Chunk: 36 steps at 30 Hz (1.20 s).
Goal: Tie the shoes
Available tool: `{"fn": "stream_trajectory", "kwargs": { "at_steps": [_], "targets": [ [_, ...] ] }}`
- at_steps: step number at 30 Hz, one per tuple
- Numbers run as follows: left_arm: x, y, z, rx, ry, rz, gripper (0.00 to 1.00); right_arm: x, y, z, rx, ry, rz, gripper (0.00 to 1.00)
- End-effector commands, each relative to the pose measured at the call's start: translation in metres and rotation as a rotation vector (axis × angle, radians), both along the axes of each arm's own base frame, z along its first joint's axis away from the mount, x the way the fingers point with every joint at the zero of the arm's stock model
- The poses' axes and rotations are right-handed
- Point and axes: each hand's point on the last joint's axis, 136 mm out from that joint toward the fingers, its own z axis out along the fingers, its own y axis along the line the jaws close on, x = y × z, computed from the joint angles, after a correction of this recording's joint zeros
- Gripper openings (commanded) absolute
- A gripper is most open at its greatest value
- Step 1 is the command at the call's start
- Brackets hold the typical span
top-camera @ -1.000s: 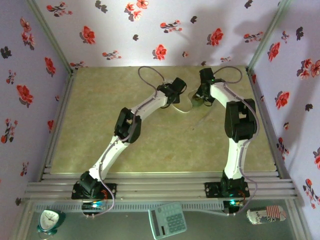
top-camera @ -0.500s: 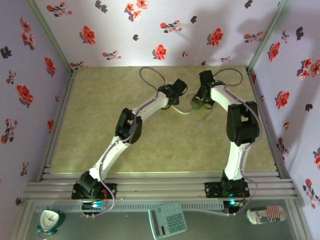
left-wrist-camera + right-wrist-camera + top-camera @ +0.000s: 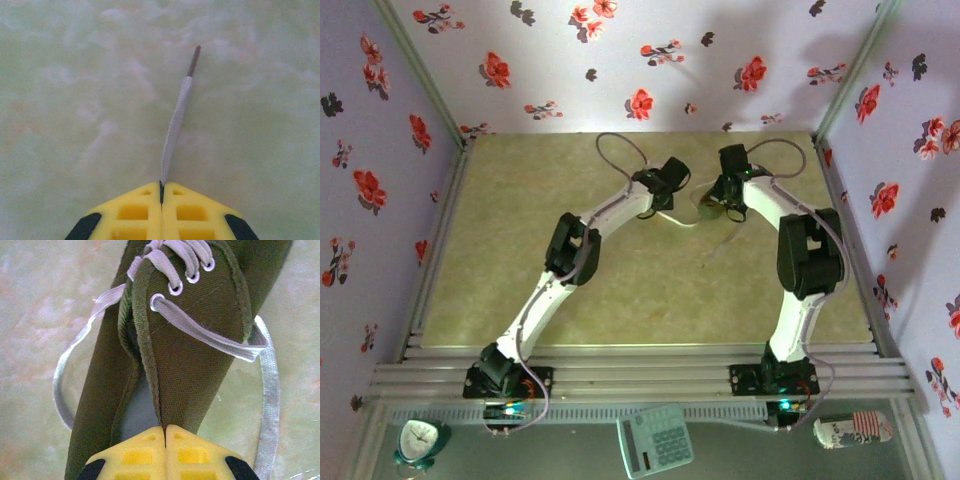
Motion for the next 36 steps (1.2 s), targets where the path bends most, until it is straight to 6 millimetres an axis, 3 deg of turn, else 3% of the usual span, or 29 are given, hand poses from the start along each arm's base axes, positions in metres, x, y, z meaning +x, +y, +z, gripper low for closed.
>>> {"fn": "stream_trajectory", "kwargs": {
  "at_steps": [1, 5, 10, 15, 20, 26, 36],
  "targets": [
    [0.013, 0.045, 0.079, 0.004, -0.109, 0.040, 0.00, 0.004, 0.023, 0.036, 0.035, -0.107, 0.116, 0.00],
    [0.009, 0.107, 0.124, 0.006, -0.183, 0.128, 0.00, -0.008, 0.046, 0.043, 0.039, -0.134, 0.226, 0.00],
    [-0.009, 0.197, 0.158, 0.009, -0.232, 0.274, 0.00, -0.024, 0.079, 0.053, 0.022, -0.170, 0.376, 0.00],
    [-0.041, 0.284, 0.183, -0.003, -0.266, 0.424, 0.00, -0.038, 0.127, 0.066, 0.043, -0.212, 0.559, 0.00],
    [-0.078, 0.342, 0.217, -0.013, -0.330, 0.526, 0.00, -0.057, 0.178, 0.074, 0.081, -0.232, 0.727, 0.00],
    [-0.116, 0.375, 0.251, -0.014, -0.394, 0.582, 0.00, -0.086, 0.220, 0.077, 0.136, -0.249, 0.840, 0.00],
    [-0.147, 0.373, 0.257, -0.046, -0.395, 0.537, 0.00, -0.136, 0.239, 0.058, 0.198, -0.226, 0.831, 0.00]
  ]
}}
